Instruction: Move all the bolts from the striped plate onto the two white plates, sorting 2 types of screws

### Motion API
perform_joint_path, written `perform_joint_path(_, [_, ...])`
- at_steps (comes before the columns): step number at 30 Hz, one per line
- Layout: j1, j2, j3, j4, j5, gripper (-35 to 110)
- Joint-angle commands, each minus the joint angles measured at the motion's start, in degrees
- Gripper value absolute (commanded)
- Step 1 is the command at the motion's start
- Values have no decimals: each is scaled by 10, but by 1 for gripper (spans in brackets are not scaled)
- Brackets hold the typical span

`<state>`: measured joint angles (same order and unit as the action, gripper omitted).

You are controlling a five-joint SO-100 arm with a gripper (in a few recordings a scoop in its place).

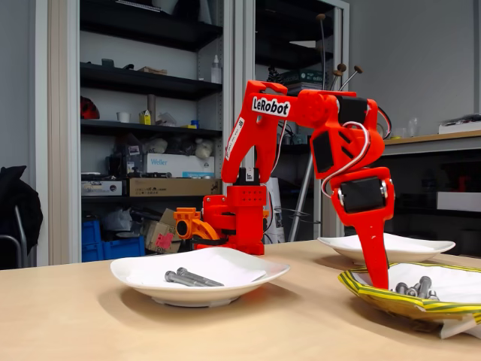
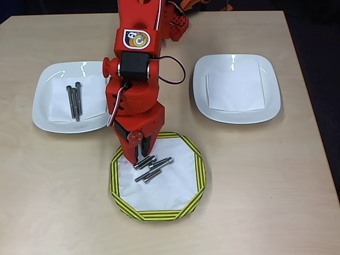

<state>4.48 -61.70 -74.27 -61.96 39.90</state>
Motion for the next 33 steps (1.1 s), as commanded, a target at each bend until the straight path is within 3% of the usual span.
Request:
perform_joint_path(1, [13, -7, 19, -14, -2, 7])
perform_joint_path(8, [9, 35, 112, -53, -27, 8])
perform_joint_path(16, [-6, 109, 170, -48, -158, 11])
perform_joint_path(33, [-48, 99, 166, -30, -178, 10])
